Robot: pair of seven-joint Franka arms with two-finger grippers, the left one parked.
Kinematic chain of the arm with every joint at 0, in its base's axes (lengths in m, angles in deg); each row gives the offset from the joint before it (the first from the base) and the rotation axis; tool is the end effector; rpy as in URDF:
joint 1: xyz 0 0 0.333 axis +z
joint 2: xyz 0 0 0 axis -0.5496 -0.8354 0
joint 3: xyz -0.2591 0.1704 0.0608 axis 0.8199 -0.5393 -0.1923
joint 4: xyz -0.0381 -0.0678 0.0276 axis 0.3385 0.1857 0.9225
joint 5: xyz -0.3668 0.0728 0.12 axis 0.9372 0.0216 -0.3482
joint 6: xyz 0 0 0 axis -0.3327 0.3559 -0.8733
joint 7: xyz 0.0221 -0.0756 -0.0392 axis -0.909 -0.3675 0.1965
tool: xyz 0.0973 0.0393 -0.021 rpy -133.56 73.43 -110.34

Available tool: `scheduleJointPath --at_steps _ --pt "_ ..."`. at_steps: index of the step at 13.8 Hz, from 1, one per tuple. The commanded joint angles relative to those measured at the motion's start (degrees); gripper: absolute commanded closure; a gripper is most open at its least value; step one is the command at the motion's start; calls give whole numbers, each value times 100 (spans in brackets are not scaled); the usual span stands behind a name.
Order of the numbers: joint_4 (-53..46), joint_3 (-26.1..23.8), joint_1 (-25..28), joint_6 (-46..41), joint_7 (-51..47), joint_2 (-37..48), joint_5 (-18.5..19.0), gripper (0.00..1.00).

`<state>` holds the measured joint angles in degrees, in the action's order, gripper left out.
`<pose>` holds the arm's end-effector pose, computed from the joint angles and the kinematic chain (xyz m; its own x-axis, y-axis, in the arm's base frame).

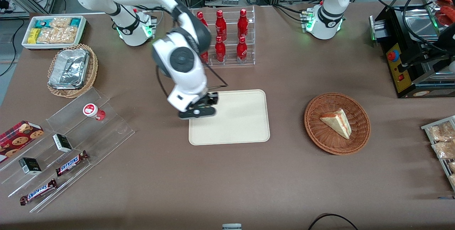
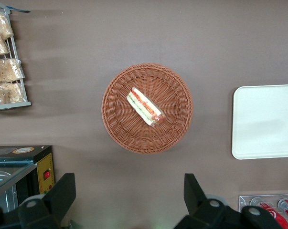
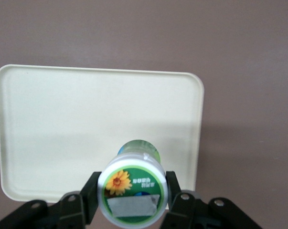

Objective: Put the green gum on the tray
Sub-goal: 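Carry the green gum jar over the cream tray, then lower the gum jar onto the tray center and open the right gripper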

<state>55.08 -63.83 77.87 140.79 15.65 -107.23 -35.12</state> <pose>0.5332 0.4385 0.3611 0.9991 0.0390 0.0150 0.0392 -0.9991 -0.0151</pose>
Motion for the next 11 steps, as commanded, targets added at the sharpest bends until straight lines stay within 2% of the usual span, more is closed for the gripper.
scheduleJointPath --at_steps 1,5,11 --pt "-463 55 221 328 -431 -603 -13 100" --pt "-455 55 407 760 -843 -1026 -47 100" --pt "-393 46 539 1051 -862 -1246 -91 100"
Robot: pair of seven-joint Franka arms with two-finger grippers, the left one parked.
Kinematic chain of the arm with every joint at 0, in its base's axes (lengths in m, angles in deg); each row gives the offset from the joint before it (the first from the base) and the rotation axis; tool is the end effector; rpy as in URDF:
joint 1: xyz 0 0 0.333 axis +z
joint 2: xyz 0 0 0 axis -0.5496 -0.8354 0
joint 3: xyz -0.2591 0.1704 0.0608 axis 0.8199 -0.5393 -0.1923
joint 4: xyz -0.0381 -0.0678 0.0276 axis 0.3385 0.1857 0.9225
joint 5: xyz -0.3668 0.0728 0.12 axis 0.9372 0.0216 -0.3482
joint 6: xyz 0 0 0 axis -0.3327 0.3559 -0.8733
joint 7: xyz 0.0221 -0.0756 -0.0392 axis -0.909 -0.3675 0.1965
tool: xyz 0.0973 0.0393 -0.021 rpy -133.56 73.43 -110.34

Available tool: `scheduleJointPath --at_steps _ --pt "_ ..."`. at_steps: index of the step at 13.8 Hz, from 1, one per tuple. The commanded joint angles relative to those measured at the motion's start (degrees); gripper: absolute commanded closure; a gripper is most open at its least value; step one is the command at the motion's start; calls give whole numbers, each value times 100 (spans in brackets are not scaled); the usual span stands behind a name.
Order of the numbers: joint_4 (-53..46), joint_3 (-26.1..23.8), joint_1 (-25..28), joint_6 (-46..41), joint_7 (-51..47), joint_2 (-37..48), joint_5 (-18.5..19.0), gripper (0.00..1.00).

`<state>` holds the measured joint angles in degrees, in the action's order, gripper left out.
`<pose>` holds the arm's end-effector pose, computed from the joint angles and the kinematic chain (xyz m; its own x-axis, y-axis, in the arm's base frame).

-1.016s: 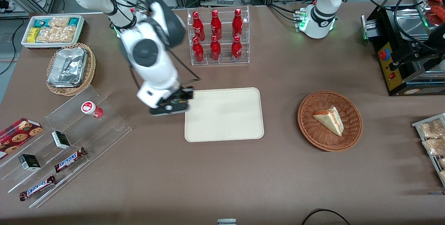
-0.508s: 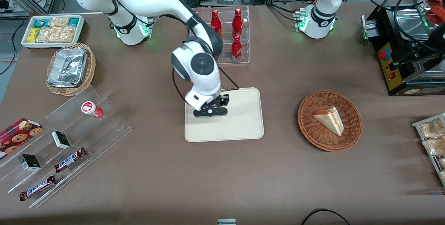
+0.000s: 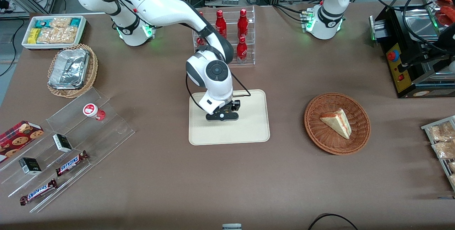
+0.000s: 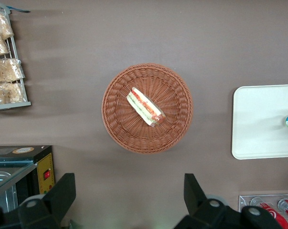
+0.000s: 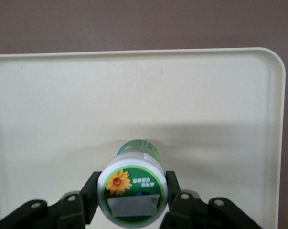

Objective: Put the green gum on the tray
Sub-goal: 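Lower the gum jar onto the tray center and open the right gripper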

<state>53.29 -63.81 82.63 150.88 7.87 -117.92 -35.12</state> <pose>0.5107 0.4963 0.2610 0.9990 -0.0108 0.0441 -0.0101 -0.9998 -0.0158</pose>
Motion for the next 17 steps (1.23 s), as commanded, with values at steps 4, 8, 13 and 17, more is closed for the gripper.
scheduleJointPath --at_steps 4,8,13,17 --pt "-214 43 177 42 -111 -231 -101 100" --pt "-214 43 213 50 -102 -310 -101 49" --pt "-249 61 107 7 -67 -144 -101 0" --pt "-214 105 -261 -728 30 602 -101 0"
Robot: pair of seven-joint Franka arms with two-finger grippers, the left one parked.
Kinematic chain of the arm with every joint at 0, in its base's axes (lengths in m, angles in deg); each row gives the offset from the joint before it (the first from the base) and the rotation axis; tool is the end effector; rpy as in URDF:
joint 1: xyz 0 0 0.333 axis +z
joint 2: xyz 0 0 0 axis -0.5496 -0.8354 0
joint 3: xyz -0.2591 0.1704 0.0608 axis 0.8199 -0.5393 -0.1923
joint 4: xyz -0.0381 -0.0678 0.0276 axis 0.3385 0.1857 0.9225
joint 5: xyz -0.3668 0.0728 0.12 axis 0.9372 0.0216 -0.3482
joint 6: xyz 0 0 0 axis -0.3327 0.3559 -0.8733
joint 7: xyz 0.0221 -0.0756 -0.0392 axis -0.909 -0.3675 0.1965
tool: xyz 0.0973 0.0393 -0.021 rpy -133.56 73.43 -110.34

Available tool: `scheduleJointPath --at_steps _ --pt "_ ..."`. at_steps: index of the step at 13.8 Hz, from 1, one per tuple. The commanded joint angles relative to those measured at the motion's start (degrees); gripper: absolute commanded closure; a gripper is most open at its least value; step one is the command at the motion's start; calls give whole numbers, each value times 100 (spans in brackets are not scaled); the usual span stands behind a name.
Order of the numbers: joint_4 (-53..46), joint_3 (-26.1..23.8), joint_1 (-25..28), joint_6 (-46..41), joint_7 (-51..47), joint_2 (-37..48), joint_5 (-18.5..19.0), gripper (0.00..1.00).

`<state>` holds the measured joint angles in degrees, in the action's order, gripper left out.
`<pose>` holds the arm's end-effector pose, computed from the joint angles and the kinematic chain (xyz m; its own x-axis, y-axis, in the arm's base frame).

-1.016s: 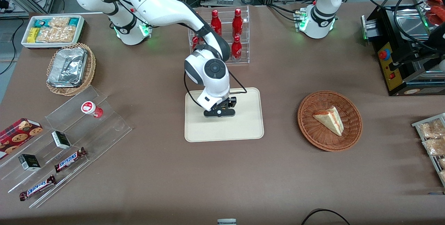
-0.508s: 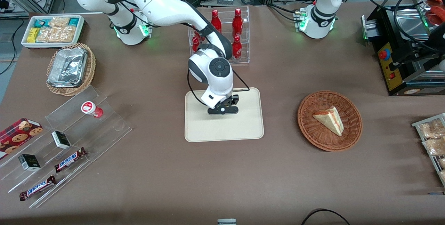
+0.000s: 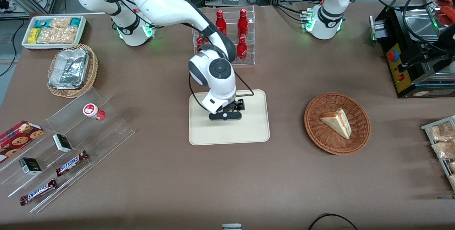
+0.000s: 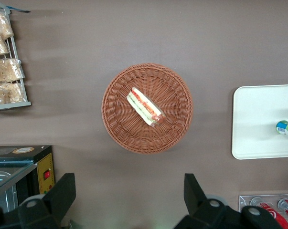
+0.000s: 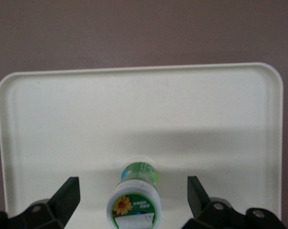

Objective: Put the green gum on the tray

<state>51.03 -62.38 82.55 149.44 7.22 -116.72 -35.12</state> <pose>0.5269 0.4919 0.2926 0.9961 -0.0416 0.0784 -0.0391 -0.9987 -0.0336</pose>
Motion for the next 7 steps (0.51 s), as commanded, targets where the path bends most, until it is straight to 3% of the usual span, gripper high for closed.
scheduleJointPath --at_steps 1,7 --pt "20 -29 -376 -953 173 719 -92 0" --pt "626 -20 -1194 -2545 1132 2477 -74 0"
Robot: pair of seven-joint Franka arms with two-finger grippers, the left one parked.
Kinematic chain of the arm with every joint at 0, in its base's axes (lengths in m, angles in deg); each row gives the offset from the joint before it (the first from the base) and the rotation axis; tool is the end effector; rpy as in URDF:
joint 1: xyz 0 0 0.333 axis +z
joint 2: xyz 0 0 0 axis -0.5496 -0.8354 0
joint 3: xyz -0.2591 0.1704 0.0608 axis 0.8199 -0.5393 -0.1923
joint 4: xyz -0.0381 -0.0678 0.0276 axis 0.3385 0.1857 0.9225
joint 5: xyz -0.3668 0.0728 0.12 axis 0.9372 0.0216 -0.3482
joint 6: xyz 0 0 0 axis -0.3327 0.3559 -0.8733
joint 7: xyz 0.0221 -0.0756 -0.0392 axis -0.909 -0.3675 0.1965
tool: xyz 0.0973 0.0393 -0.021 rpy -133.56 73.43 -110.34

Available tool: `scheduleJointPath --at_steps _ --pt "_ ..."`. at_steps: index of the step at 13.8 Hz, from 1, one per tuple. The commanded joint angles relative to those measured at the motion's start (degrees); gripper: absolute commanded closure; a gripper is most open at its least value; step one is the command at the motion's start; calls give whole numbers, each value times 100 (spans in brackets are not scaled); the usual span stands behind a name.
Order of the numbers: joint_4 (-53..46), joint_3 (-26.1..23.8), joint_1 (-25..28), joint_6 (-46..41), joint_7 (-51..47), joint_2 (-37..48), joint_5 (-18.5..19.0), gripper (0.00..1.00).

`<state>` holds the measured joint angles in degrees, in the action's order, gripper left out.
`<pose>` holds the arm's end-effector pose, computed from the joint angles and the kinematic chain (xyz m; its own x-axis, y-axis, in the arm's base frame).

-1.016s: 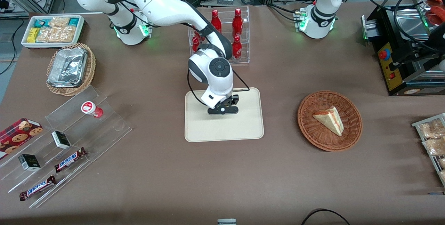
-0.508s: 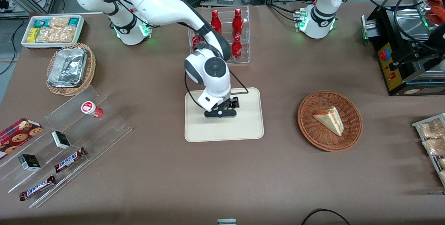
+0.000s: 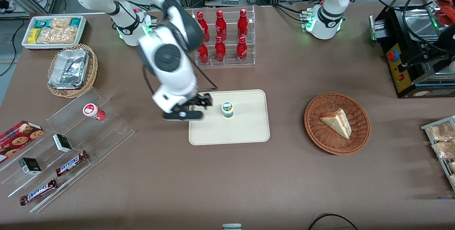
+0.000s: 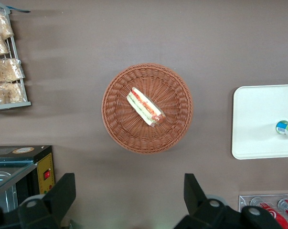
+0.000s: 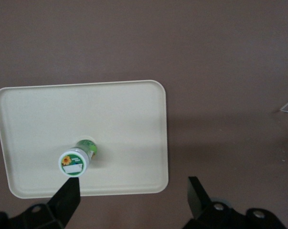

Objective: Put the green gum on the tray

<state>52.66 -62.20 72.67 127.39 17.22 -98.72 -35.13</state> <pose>0.5551 0.3589 0.4614 0.9986 -0.0464 -0.0258 -0.0464 -0.9989 0.0009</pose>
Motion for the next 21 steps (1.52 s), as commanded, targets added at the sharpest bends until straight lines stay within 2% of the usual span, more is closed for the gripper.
scheduleJointPath --at_steps 1,4,7,14,19,21 --pt "464 -39 -381 -586 201 940 -39 0" --pt "472 -39 -1031 -1403 814 1556 -21 0" --pt "472 -39 -1707 -1800 1492 1935 -3 0" --pt "455 -118 -3316 -2056 3442 2059 -29 0" --pt "393 -118 -3643 -2056 3560 2033 -3 0" --pt "393 -371 -3844 -2047 3533 2041 -3 0"
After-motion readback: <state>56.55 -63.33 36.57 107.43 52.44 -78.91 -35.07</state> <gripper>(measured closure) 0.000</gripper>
